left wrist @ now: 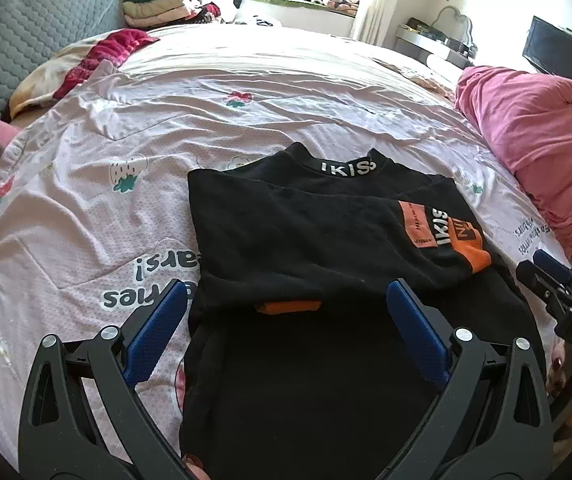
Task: Fold small clothes
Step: 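Move both open tools along the black shirt to its hem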
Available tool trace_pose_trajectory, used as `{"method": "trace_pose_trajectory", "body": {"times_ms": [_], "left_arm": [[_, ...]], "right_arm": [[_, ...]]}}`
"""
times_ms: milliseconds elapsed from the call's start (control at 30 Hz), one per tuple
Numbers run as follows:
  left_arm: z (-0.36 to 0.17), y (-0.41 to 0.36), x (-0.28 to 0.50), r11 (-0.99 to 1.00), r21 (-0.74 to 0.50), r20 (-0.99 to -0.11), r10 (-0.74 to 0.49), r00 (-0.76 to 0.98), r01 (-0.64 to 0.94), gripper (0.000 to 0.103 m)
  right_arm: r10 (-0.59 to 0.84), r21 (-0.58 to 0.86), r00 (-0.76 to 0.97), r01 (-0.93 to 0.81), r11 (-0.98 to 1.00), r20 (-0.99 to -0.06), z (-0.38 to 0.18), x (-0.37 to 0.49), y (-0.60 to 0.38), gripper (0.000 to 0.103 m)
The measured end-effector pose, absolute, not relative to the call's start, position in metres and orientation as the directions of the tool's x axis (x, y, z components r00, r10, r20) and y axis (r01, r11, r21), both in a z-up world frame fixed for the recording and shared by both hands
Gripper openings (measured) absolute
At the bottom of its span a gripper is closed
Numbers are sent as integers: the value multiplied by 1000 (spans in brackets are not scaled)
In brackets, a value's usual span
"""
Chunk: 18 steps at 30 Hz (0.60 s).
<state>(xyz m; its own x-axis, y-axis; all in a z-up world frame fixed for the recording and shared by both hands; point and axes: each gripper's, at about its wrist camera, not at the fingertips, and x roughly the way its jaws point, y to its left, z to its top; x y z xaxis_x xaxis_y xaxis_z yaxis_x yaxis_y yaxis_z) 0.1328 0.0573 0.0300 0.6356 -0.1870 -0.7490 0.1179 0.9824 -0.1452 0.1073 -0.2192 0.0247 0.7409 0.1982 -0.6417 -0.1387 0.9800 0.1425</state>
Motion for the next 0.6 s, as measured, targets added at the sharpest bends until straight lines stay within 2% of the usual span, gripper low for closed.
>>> {"method": "trace_pose_trajectory", "body": {"times_ms": [600], "left_arm": [[43, 43, 101, 976, -155, -717, -217, 662, 152, 93]], "right_arm": [[198, 154, 738, -128, 980, -645, 26, 76, -246, 95]]}}
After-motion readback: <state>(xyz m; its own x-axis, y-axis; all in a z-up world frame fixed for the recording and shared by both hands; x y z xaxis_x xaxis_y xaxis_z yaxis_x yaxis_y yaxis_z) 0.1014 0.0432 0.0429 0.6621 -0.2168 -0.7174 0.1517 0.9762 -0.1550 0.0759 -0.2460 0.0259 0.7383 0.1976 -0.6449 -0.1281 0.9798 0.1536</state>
